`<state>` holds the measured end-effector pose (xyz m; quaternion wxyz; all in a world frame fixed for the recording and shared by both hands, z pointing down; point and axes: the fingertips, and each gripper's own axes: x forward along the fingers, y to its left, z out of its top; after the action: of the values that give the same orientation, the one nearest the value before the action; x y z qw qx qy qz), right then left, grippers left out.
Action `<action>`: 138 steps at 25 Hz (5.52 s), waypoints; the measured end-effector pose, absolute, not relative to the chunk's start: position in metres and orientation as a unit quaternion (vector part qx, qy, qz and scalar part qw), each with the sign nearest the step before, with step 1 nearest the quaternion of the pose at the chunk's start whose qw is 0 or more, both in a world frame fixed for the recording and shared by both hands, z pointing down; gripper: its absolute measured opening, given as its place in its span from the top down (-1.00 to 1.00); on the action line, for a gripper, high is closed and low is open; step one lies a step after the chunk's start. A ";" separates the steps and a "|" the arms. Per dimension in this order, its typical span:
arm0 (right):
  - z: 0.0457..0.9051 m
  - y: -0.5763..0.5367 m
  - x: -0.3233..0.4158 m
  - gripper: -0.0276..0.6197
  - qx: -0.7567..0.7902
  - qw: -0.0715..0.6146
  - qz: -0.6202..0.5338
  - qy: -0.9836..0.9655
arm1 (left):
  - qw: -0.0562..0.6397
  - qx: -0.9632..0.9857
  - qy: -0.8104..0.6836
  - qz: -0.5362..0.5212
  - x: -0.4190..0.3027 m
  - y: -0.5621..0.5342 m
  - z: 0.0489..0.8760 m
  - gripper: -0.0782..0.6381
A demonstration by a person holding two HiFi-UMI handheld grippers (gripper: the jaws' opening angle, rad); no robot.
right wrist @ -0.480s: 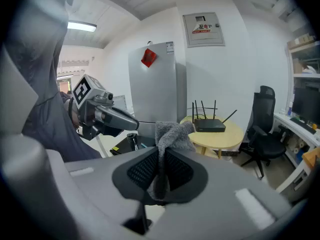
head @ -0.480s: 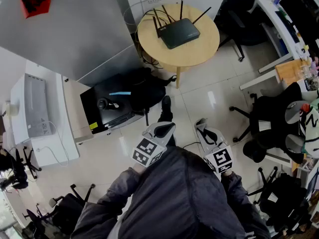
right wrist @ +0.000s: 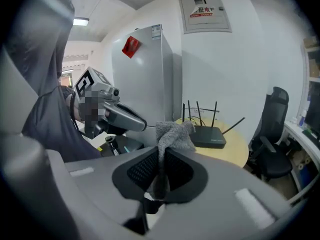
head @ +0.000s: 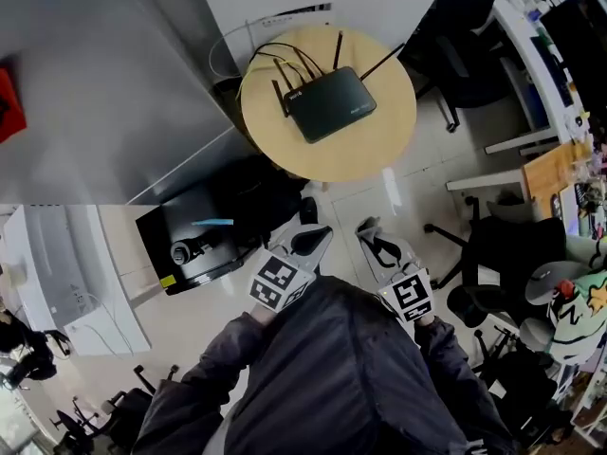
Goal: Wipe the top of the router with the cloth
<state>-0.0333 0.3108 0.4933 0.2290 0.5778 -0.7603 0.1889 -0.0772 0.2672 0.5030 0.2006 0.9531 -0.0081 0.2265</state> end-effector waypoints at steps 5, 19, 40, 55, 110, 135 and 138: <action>0.492 0.235 0.002 0.82 0.563 0.238 0.184 -0.770 | 0.201 0.953 -0.030 0.223 -0.047 0.193 0.501 0.78; 0.523 0.117 0.021 0.82 0.440 0.279 0.161 -0.839 | 0.233 0.940 -0.143 0.206 -0.036 0.105 0.505 0.78; 0.692 -0.061 0.038 0.82 0.187 0.512 0.068 -0.836 | 0.298 0.866 -0.362 0.175 -0.036 0.094 0.499 0.78; 0.694 -0.012 0.032 0.82 0.149 0.496 0.075 -0.852 | 0.297 0.866 -0.361 0.175 -0.013 0.098 0.500 0.78; 0.695 0.012 0.084 0.82 0.239 0.428 0.180 -0.853 | 0.287 0.882 -0.319 0.194 -0.005 0.074 0.502 0.78; 0.692 -0.060 0.145 0.82 0.311 0.437 0.168 -0.827 | 0.283 0.882 -0.326 0.189 -0.017 0.077 0.499 0.78; 0.697 -0.075 0.148 0.82 0.313 0.454 0.162 -0.819 | 0.285 0.880 -0.329 0.189 -0.018 0.081 0.499 0.78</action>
<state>0.1480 -0.0750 0.6973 0.4535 0.3130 -0.8186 0.1619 -0.0183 0.0805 0.4986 0.2847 0.8804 -0.3289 0.1887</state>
